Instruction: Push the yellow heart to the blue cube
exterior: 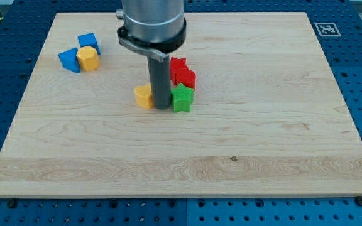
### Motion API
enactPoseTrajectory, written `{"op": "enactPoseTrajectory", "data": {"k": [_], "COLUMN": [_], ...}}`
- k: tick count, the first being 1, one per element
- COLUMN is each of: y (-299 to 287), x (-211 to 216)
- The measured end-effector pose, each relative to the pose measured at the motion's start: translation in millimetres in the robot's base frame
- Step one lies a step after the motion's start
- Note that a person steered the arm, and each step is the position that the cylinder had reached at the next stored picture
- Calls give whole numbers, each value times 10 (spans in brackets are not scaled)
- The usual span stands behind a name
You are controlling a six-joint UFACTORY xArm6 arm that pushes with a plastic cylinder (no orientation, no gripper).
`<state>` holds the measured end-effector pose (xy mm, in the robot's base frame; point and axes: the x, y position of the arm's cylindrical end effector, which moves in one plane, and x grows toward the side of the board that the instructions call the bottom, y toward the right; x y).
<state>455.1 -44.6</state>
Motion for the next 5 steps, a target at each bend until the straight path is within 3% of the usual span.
{"op": "enactPoseTrajectory", "data": {"k": [2,5], "y": [-651,-674], "x": [200,-436]}}
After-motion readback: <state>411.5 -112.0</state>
